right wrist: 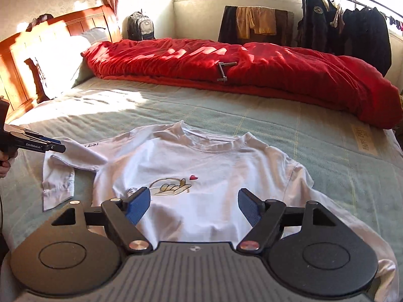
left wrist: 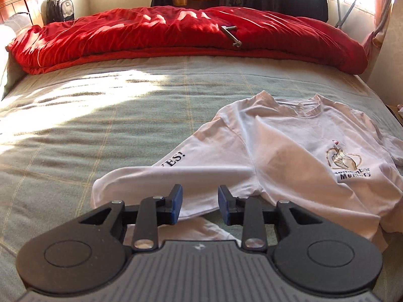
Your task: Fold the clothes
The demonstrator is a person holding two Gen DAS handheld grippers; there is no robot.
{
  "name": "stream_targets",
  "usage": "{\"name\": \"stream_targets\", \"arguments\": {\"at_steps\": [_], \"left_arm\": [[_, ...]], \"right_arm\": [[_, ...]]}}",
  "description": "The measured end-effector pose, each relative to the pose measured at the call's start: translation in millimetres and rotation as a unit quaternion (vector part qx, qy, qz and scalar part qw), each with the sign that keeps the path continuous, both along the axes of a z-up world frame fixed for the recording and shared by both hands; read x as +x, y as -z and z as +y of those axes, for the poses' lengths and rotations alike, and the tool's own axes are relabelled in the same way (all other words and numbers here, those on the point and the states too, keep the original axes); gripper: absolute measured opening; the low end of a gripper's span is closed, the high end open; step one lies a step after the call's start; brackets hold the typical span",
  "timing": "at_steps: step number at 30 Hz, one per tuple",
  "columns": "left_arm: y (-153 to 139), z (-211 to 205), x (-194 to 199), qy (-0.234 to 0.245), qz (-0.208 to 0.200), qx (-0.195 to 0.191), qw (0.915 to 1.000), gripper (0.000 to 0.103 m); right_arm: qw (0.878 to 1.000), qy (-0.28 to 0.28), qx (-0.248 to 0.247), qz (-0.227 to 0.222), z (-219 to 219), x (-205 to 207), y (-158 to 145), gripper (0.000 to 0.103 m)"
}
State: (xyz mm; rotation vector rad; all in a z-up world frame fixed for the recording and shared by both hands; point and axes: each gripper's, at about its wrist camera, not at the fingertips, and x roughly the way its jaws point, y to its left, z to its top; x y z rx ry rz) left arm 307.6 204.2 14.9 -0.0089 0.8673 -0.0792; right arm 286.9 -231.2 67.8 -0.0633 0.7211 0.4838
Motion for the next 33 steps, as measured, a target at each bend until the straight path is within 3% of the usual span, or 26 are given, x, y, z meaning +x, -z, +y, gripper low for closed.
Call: {"name": "stream_targets", "arguments": {"at_steps": [5,9,12,20,23,25,27,30,33], "left_arm": [[23.7,34.4,-47.8,-0.045,0.001,-0.001,0.999,0.033],[52.0,56.6,-66.6,-0.079,0.019,-0.05,0.9954,0.033],[66.1,65.9,-72.6,-0.09,0.008,-0.094,0.9914,0.033],[88.4,71.3,-59.4,-0.115,-0.025,-0.164,0.9794,0.034],[88.3,62.1,-60.6,-0.118,-0.04,-0.137,0.9827,0.027],[86.5,58.7,-61.7,-0.122,-0.045,-0.111,0.9853,0.002],[80.7,66.5,-64.7,-0.125,-0.053,-0.116,0.984,0.0],[67.4,80.1,-69.1,-0.144,-0.064,-0.083,0.984,0.0],[52.2,98.6,-73.2,-0.154,-0.075,-0.073,0.9825,0.0]], "right_arm": [[0.998,0.014,0.059,0.025,18.8,-53.4,31.0,0.081],[0.994,0.027,0.098,0.046,36.5,-77.6,54.2,0.081],[0.99,0.027,0.121,0.061,50.3,-90.0,64.8,0.081],[0.992,0.028,0.105,0.064,60.6,-102.6,70.8,0.081],[0.993,0.029,0.096,0.064,64.2,-106.6,72.7,0.081],[0.993,0.029,0.09,0.064,66.6,-109.3,74.0,0.081],[0.994,0.03,0.085,0.064,69.0,-112.0,75.3,0.081],[0.995,0.03,0.077,0.064,72.4,-115.5,77.1,0.081],[0.995,0.027,0.075,0.063,75.1,-114.4,77.8,0.081]]}}
